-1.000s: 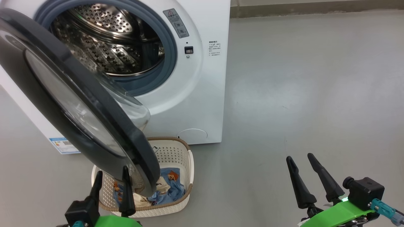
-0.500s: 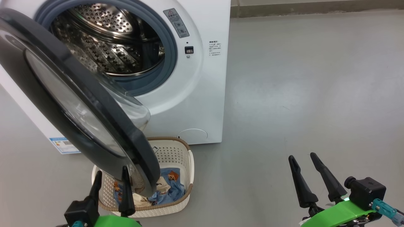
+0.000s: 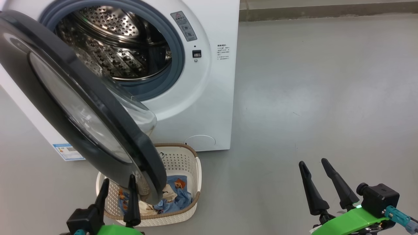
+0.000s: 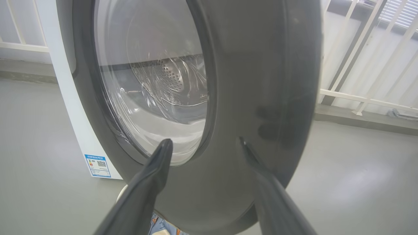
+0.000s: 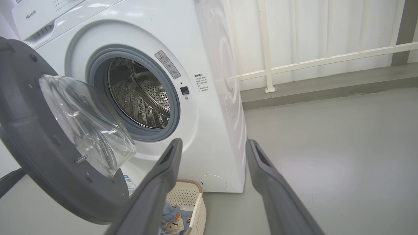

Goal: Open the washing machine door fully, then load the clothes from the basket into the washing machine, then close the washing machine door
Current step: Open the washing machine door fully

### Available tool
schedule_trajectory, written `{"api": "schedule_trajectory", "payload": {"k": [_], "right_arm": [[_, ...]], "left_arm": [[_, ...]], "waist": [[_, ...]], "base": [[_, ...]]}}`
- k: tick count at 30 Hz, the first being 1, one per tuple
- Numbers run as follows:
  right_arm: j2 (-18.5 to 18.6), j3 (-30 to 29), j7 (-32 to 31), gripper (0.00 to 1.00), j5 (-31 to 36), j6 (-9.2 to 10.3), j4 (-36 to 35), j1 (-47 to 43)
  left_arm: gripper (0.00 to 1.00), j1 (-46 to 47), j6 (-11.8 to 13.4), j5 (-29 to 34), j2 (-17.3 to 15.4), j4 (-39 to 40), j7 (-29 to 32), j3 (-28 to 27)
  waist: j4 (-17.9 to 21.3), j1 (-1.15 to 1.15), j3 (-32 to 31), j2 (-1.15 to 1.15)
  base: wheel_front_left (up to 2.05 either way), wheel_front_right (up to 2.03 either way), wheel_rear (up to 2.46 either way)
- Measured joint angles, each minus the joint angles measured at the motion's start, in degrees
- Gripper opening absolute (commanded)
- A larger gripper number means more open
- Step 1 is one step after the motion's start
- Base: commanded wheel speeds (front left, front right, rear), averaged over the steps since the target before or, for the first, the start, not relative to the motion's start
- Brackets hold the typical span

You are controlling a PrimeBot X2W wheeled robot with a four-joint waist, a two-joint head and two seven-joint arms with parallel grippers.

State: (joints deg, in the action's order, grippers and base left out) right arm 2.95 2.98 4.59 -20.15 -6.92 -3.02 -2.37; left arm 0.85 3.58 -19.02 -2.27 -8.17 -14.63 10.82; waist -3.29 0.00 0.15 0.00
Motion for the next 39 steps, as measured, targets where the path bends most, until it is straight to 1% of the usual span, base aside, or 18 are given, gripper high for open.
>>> {"api": "schedule_trajectory", "payload": {"k": [10,18,24,30,31,32,33,39], "right_arm": [[0.0,-0.1,-0.1,1.0,0.0,0.0,0.0,0.0],[0.0,-0.2,-0.1,1.0,0.1,0.0,0.1,0.0],[-0.1,-0.2,0.0,1.0,0.4,0.0,0.3,0.0],[-0.1,-0.2,0.0,1.0,0.4,0.0,0.6,0.0],[-0.1,-0.2,0.0,1.0,0.4,0.0,0.6,0.0],[-0.1,-0.2,0.0,1.0,0.4,0.0,0.6,0.0],[-0.1,-0.2,0.0,1.0,0.4,0.0,0.7,0.0],[-0.1,-0.3,0.0,1.0,0.4,0.0,0.9,0.0]], "left_arm": [[1.0,0.0,-2.8,0.2,0.0,-0.8,0.0,-1.2],[1.0,-0.8,-5.2,3.5,0.0,-1.3,0.0,-1.1],[1.0,-0.9,-5.9,3.8,0.0,-1.4,0.0,-1.4],[1.0,-0.9,-5.9,3.7,0.0,-1.4,0.0,-1.6],[0.92,-0.9,-5.9,3.5,0.0,-1.4,0.0,-1.6],[0.43,-0.9,-5.9,3.3,0.0,-1.4,0.0,-1.6],[0.0,-0.9,-5.9,3.0,0.0,-1.4,0.0,-1.6],[0.0,-0.9,-5.9,2.0,0.0,-1.2,0.0,-2.0]], "waist": [[-0.5,0.0,-0.1,0.0],[-0.9,0.0,0.1,0.0],[-0.9,0.0,0.2,0.0],[-0.8,0.0,0.3,0.0],[-0.8,0.0,0.3,0.0],[-0.8,0.0,0.3,0.0],[-0.8,0.0,0.2,0.0],[-0.9,0.0,0.1,0.0]], "base": [[0.0,0.0,0.0],[0.0,0.0,0.0],[0.0,0.0,0.0],[0.0,0.0,0.0],[0.0,0.0,0.0],[0.0,0.0,0.0],[0.0,0.0,0.0],[0.0,0.0,0.0]]}}
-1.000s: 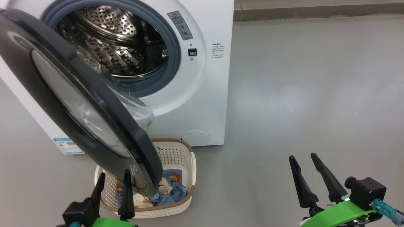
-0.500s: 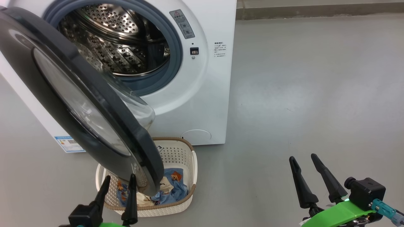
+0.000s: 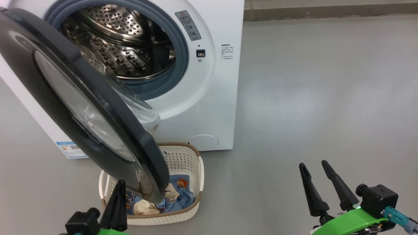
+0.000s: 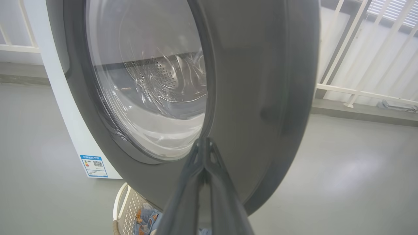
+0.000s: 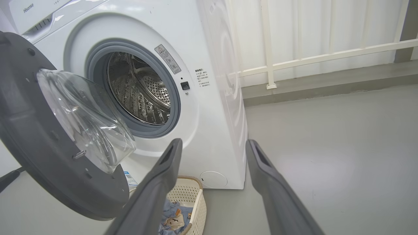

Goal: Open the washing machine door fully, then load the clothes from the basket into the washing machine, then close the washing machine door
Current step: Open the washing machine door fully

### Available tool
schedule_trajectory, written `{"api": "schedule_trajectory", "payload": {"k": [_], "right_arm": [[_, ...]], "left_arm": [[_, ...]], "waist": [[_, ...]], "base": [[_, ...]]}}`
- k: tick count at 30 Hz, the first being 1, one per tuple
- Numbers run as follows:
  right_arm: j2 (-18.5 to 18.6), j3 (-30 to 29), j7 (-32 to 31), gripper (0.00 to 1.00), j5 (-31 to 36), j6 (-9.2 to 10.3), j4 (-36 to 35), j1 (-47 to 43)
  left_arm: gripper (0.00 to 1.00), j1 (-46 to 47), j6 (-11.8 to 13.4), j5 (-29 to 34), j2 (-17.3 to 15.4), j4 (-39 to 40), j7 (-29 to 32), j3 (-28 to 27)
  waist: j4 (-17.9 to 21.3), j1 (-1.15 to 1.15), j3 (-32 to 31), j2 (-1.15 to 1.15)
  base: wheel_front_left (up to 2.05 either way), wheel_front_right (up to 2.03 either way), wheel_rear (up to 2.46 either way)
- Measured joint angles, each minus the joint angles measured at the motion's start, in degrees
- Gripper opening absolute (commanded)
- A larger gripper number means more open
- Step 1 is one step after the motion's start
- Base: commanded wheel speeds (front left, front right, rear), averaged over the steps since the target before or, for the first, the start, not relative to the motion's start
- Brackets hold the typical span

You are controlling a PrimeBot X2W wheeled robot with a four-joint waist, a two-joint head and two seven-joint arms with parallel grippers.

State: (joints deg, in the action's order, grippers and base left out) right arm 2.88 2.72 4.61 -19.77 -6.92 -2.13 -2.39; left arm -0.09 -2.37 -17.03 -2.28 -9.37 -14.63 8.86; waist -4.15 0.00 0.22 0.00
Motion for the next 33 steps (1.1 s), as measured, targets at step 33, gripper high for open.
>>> {"api": "schedule_trajectory", "payload": {"k": [33], "right_arm": [[-0.1,0.9,0.6,1.0,0.0,0.0,2.0,0.0]], "left_arm": [[0.0,9.4,1.6,-1.3,0.1,16.6,0.0,-1.7]], "waist": [[1.0,0.0,-1.0,0.0]], "base": [[0.0,0.0,0.0]]}}
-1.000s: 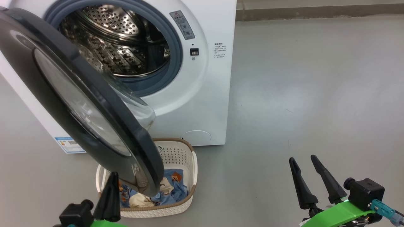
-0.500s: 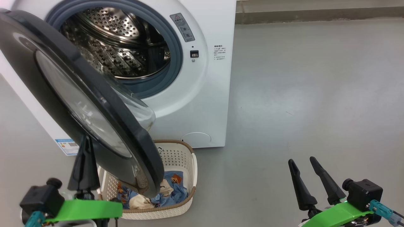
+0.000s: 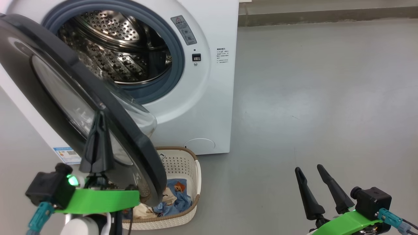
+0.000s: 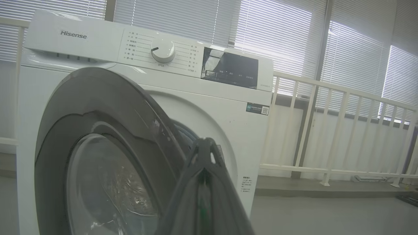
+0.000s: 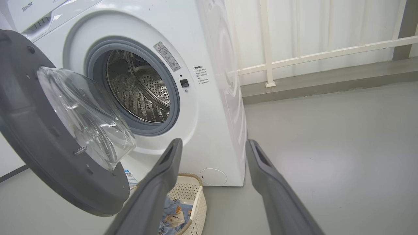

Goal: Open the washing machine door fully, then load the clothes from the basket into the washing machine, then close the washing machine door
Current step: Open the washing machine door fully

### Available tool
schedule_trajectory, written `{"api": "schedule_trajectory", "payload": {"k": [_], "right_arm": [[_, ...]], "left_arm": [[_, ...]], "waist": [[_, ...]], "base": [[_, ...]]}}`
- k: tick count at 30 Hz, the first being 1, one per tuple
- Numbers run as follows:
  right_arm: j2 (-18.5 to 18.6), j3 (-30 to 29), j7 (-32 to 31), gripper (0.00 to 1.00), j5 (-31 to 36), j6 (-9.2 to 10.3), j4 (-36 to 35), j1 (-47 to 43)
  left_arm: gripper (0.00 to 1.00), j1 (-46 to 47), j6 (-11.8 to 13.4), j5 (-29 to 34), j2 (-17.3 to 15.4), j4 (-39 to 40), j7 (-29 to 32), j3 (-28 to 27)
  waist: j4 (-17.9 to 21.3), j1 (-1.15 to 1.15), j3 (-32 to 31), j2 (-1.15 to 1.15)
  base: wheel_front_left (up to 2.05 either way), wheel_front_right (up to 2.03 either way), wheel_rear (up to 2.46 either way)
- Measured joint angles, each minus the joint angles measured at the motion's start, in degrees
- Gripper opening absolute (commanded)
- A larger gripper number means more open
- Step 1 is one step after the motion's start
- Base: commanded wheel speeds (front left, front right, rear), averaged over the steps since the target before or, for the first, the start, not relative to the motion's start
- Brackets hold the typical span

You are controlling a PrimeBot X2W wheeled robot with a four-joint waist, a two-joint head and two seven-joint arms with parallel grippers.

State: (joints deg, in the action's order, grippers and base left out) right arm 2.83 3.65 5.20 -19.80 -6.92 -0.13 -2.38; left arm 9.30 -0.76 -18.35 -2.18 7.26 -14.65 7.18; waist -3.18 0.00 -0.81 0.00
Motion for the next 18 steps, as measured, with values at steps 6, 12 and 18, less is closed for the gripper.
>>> {"api": "schedule_trajectory", "payload": {"k": [6,12,18], "right_arm": [[0.0,0.4,0.3,1.0,-0.5,0.0,0.7,0.0],[0.0,0.9,0.7,1.0,-0.5,0.0,1.2,0.0],[0.0,1.0,1.0,1.0,-0.5,0.0,1.5,0.0]], "left_arm": [[0.0,1.3,-0.1,0.0,0.0,0.5,0.0,4.3],[0.0,2.0,-0.1,-0.1,0.0,-1.4,0.6,9.5],[0.0,2.5,0.6,-3.3,-0.1,-5.1,2.3,13.8]], "waist": [[0.7,0.0,-0.2,0.0],[1.2,0.0,-0.2,0.0],[2.1,0.0,0.1,0.0]], "base": [[0.0,0.0,0.0],[0.0,0.0,0.0],[0.0,0.0,0.0]]}}
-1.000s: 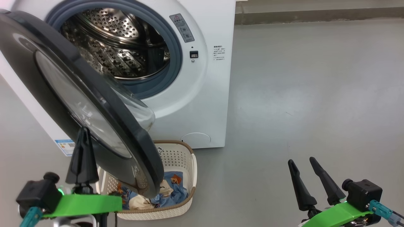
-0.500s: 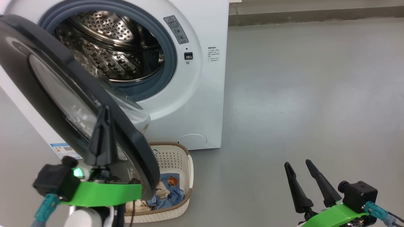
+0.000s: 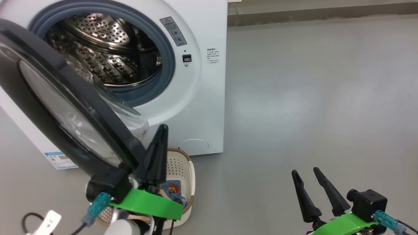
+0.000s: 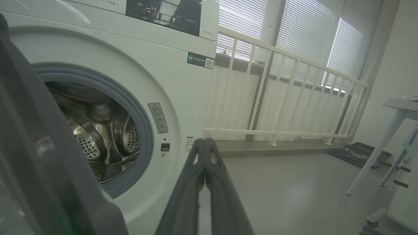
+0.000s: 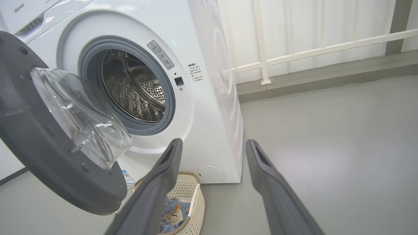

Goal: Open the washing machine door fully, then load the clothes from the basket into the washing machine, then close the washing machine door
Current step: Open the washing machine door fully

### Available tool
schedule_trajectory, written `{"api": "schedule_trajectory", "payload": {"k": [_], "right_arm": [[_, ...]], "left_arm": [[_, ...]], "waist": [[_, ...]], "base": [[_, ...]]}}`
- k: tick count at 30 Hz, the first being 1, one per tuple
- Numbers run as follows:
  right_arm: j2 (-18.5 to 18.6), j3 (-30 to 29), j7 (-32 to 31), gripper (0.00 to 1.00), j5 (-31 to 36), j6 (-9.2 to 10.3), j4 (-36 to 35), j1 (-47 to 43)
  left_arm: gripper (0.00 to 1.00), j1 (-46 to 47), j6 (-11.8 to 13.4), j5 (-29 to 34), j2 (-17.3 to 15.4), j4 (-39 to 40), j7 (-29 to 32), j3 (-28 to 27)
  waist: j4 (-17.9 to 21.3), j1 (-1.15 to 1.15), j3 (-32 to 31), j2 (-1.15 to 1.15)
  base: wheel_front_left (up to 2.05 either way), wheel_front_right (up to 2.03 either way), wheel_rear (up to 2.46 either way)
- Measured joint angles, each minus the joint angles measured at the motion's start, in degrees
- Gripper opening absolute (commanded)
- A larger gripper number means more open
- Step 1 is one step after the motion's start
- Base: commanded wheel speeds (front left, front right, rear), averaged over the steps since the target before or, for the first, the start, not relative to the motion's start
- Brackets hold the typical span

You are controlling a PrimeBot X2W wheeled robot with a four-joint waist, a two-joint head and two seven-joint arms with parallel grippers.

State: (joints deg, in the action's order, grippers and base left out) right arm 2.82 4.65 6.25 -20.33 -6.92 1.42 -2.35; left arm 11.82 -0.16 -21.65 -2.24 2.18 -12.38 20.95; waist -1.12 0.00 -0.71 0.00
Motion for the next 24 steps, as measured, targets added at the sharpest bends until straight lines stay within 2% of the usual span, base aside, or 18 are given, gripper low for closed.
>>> {"api": "schedule_trajectory", "payload": {"k": [12,24], "right_arm": [[0.0,0.0,0.9,1.0,0.0,0.0,0.7,0.0],[0.0,-0.1,1.0,1.0,0.0,0.0,1.2,0.1]], "left_arm": [[0.0,0.6,1.9,-3.4,-0.1,-9.3,1.8,3.2],[0.0,2.9,2.6,-4.9,-0.2,-18.5,1.5,2.6]], "waist": [[1.4,0.0,0.8,0.0],[1.5,0.0,1.7,0.0]], "base": [[0.0,0.0,0.0],[0.0,0.0,0.0]]}}
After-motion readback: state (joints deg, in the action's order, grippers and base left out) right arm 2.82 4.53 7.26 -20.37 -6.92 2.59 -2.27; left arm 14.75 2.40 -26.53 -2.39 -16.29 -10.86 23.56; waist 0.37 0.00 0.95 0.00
